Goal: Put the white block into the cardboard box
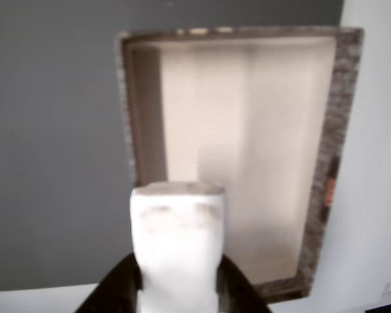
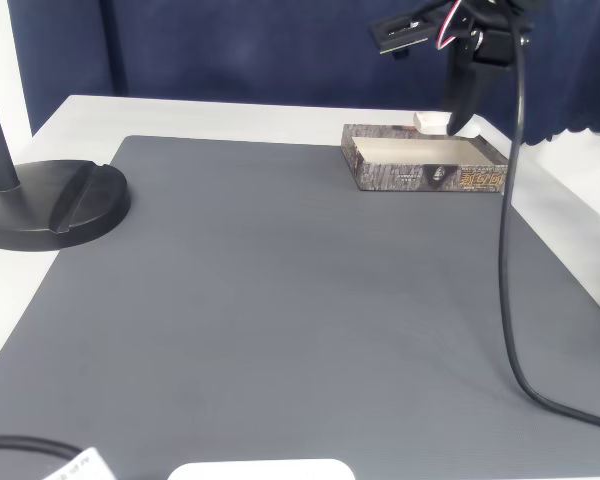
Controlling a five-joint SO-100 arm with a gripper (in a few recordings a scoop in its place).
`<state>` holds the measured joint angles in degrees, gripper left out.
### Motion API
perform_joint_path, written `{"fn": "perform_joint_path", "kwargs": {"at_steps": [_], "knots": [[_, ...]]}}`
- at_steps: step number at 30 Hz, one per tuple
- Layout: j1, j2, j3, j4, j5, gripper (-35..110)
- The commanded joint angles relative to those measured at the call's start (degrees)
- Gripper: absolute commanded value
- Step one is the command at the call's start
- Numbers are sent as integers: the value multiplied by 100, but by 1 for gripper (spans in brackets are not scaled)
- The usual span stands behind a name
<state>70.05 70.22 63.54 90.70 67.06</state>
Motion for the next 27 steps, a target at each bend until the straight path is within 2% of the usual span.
{"fn": "perform_joint_path", "kwargs": {"at_steps": [1, 11, 27], "knots": [[149, -97, -747, 35, 88, -2], [211, -1081, -1898, 202, 97, -2], [229, -2013, -2716, 211, 97, -2]]}}
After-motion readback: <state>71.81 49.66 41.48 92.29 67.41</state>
